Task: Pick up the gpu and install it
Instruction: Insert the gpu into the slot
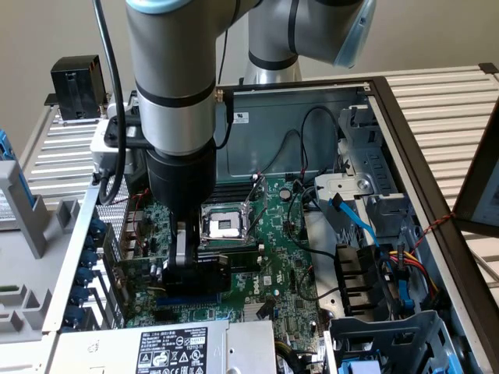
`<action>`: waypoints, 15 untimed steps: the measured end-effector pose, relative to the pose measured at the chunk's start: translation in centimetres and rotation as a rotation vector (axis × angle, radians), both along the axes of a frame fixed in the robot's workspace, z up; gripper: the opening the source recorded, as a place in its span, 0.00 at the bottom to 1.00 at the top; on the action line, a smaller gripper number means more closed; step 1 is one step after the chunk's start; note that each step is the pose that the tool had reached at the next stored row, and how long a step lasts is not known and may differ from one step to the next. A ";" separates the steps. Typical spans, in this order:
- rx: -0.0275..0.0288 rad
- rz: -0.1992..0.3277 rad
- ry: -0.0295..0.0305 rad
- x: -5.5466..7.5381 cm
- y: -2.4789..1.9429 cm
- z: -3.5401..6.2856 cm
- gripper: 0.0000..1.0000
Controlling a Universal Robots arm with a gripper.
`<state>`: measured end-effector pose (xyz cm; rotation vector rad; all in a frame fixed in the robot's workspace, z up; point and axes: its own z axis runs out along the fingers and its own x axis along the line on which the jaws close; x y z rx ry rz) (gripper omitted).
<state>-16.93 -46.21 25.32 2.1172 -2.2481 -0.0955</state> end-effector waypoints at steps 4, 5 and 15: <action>-0.0001 0.000 0.0001 0.0 0.03 -0.03 0.26; -0.0005 0.000 0.0003 0.0 0.03 -0.03 0.26; -0.0039 0.000 0.0024 0.0 0.14 -0.11 0.26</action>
